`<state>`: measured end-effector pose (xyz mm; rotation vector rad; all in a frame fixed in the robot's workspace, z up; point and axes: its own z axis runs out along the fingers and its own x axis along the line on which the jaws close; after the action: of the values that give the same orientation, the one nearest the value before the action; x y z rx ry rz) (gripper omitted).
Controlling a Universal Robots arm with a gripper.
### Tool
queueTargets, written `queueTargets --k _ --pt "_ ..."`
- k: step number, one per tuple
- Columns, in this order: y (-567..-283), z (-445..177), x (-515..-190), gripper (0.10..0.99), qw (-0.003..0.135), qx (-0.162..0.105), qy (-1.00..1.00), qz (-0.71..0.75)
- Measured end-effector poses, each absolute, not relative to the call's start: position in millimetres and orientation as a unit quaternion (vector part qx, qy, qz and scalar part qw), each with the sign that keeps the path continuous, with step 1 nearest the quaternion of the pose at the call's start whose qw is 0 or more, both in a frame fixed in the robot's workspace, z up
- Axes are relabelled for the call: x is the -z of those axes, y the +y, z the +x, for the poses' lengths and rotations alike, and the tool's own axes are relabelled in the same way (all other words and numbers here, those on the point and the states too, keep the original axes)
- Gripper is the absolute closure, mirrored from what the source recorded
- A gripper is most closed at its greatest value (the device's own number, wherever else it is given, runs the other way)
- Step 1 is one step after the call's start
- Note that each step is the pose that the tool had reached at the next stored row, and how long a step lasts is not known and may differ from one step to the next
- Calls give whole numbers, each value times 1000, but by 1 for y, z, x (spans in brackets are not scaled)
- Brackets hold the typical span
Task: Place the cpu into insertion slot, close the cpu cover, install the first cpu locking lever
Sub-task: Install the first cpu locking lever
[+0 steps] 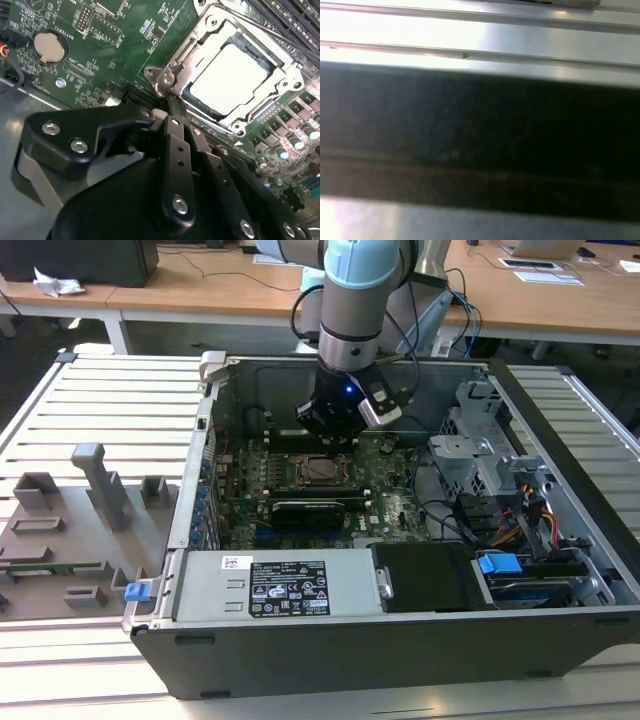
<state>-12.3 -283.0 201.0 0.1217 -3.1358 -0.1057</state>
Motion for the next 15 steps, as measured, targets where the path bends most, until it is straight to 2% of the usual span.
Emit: queueTargets --k 8,15 --pt "-291 -12 -213 980 2 14 -999 39" --pt "-333 -12 -212 980 2 13 -999 39"
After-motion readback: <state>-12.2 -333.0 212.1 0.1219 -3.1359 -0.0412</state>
